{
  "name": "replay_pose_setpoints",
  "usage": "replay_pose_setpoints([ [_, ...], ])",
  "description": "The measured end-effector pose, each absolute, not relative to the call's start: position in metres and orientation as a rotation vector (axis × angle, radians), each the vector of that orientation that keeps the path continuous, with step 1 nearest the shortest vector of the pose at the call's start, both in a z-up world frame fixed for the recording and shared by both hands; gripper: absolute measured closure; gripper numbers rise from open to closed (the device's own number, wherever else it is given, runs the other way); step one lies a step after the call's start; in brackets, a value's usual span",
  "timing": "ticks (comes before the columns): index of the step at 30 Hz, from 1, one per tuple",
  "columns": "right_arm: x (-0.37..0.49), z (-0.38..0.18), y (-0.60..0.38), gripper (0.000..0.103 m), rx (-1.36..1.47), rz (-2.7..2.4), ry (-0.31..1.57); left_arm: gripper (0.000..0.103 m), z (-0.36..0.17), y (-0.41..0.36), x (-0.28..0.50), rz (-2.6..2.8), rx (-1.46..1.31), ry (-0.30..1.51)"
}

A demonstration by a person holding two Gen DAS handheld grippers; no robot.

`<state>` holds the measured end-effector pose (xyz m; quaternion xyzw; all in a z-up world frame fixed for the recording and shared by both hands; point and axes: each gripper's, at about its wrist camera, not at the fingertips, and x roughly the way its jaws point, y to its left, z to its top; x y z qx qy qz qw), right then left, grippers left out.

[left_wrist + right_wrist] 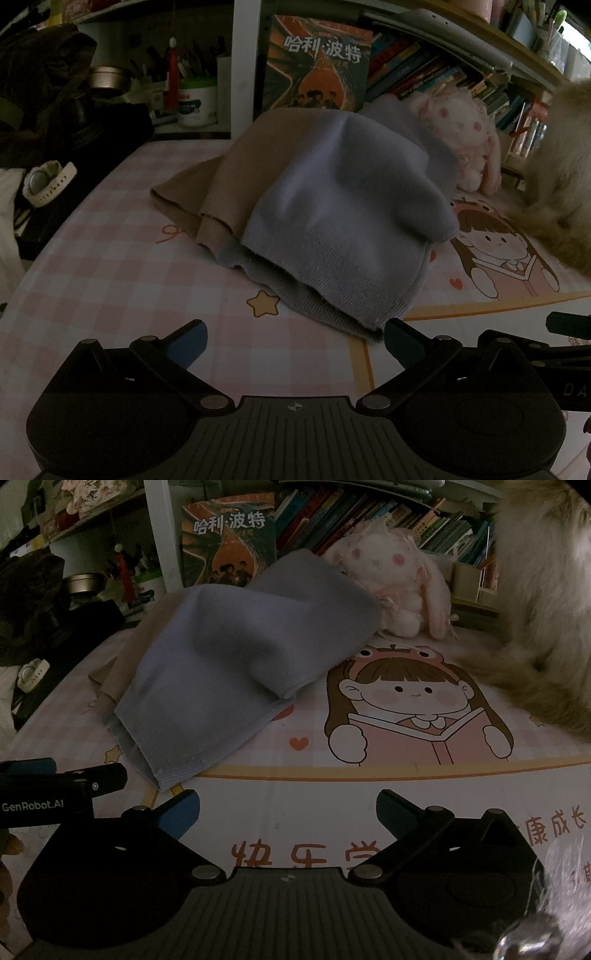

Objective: Fold clothes

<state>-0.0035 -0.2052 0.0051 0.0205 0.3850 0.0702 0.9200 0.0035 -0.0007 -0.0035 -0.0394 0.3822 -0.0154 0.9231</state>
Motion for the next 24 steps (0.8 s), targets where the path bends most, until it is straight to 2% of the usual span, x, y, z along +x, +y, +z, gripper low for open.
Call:
replay_pose_setpoints([
  [24, -0.0049, 0.0043, -0.2051, 0.0, 0.044, 0.141, 0.799, 0.0, -0.0044, -0.0007, 0.0022, -0.036, -0.082, 0.789],
])
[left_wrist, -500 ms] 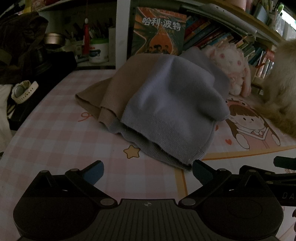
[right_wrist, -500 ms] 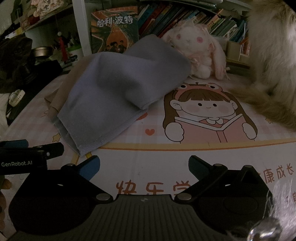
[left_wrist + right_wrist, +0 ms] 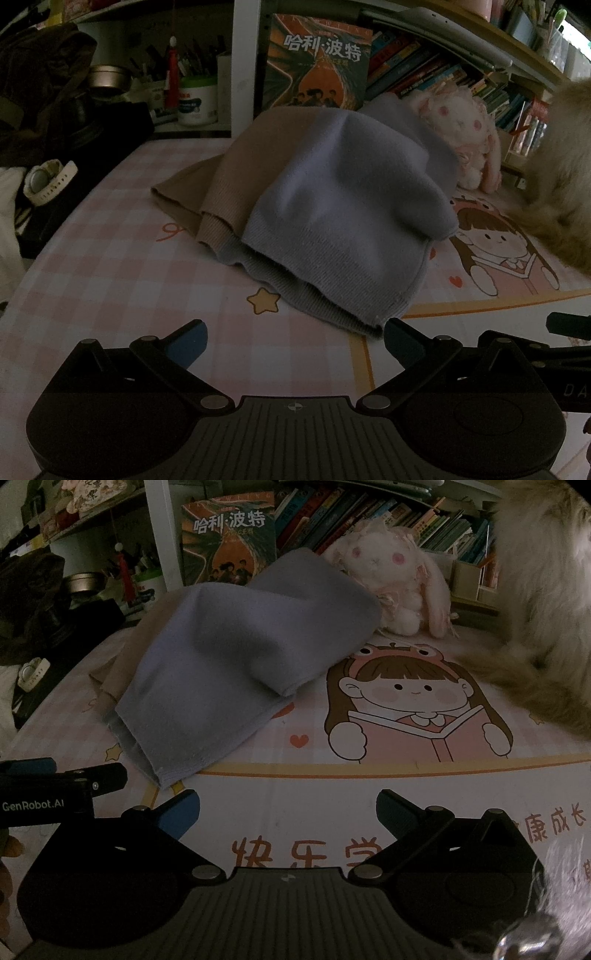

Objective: Fold clothes

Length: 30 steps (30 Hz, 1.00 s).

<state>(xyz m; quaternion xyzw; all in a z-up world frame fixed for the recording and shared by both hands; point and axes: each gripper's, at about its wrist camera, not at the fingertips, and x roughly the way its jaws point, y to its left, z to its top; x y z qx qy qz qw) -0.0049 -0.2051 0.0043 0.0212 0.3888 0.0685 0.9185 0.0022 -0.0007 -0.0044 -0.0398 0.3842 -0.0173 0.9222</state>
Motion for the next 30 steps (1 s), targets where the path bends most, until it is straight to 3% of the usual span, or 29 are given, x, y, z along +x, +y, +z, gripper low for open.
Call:
replay_pose_setpoints([
  [30, 0.003, -0.003, -0.218, 0.0, 0.06, 0.181, 0.841, 0.0, -0.004, -0.019, -0.002, -0.037, -0.075, 0.798],
])
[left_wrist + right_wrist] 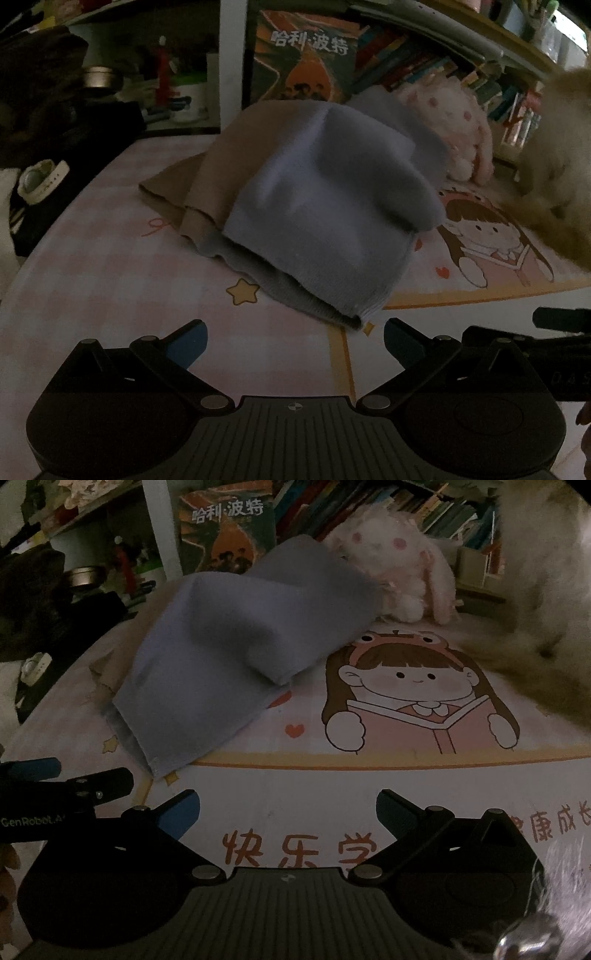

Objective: Fold clothes

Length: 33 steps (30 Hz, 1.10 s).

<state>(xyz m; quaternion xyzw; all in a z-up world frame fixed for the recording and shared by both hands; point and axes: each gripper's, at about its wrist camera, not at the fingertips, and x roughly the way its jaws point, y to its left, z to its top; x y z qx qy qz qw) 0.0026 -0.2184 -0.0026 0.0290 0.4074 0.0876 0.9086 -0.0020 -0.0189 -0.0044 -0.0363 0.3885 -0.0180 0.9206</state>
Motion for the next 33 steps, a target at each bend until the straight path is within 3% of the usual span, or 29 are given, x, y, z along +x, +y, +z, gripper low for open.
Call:
replay_pose_setpoints([
  [11, 0.02, -0.005, -0.278, 0.0, 0.171, 0.227, 0.826, 0.0, 0.003, -0.075, 0.01, -0.045, -0.001, 0.786],
  [20, 0.032, -0.004, -0.358, 0.0, 0.448, 0.27, 0.834, 0.002, 0.005, -0.153, 0.048, -0.013, 0.284, 0.735],
  [26, 0.034, -0.001, -0.394, 0.003, 0.586, 0.313, 0.818, 0.017, -0.007, -0.191, 0.075, -0.014, 0.451, 0.696],
  [30, 0.033, 0.003, -0.406, 0.003, 0.614, 0.337, 0.805, 0.037, -0.022, -0.203, 0.105, 0.032, 0.571, 0.687],
  [32, 0.032, 0.004, -0.411, 0.003, 0.628, 0.35, 0.802, 0.039, -0.03, -0.207, 0.119, 0.057, 0.631, 0.686],
  [33, 0.032, 0.004, -0.412, 0.003, 0.64, 0.359, 0.807, 0.049, -0.033, -0.206, 0.121, 0.052, 0.653, 0.687],
])
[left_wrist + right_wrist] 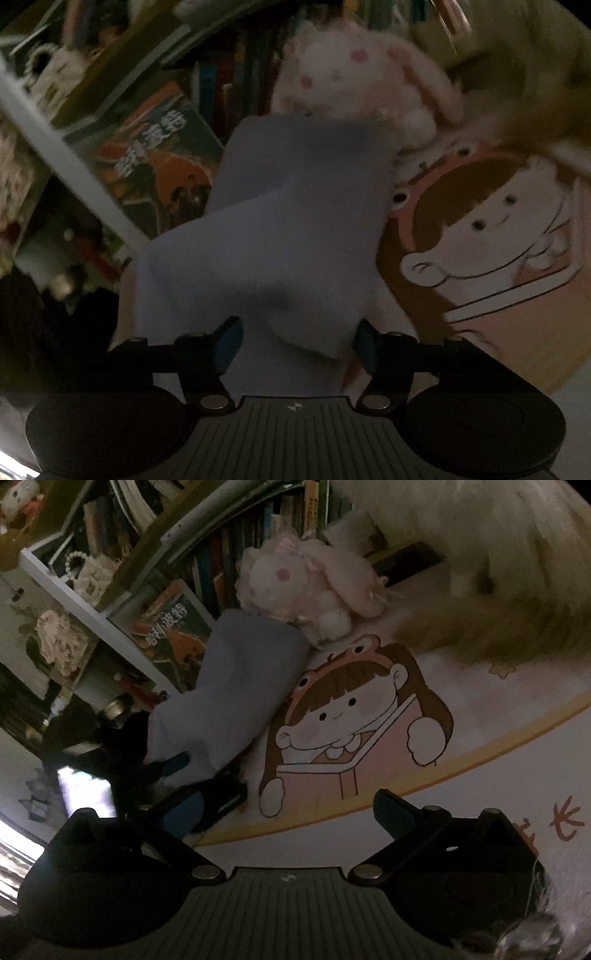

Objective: Fold clothes
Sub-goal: 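Grasp the bunched two-tone sweater with both grippers and lift it off the bed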

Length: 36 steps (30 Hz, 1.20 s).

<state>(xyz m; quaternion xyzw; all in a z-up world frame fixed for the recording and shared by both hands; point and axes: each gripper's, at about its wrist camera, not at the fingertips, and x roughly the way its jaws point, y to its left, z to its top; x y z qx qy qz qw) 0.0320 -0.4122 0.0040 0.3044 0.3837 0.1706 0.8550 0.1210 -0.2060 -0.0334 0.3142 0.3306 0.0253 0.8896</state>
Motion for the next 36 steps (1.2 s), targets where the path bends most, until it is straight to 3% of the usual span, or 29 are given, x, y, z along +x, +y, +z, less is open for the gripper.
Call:
replay_pose_setpoints([
  [1, 0.032, 0.004, -0.413, 0.003, 0.652, 0.368, 0.812, 0.074, -0.037, -0.205, 0.123, 0.048, 0.674, 0.687],
  [3, 0.033, 0.002, -0.414, 0.003, 0.675, 0.388, 0.821, 0.093, -0.032, -0.201, 0.122, 0.057, 0.659, 0.681],
  [4, 0.034, 0.001, -0.413, 0.003, 0.688, 0.402, 0.825, 0.094, -0.024, -0.197, 0.117, 0.062, 0.628, 0.671],
  [13, 0.062, -0.02, -0.389, 0.003, 0.996, 0.59, 0.899, 0.098, 0.085, -0.17, 0.002, -0.031, 0.352, 0.547],
  [21, 0.052, -0.057, -0.378, 0.004, 1.351, 0.592, 1.04, 0.098, 0.092, -0.165, -0.051, -0.084, 0.217, 0.608],
  [23, 0.042, -0.062, -0.383, 0.01, 1.408, 0.553, 1.056, 0.098, 0.092, -0.161, -0.058, -0.078, 0.191, 0.613],
  [27, 0.019, -0.07, -0.402, 0.011, 1.523, 0.434, 1.063, 0.098, 0.094, -0.15, -0.062, -0.086, 0.173, 0.61],
  [36, -0.016, -0.077, -0.39, 0.011, 1.555, 0.352, 1.034, 0.098, 0.114, -0.121, -0.075, -0.16, 0.125, 0.556],
])
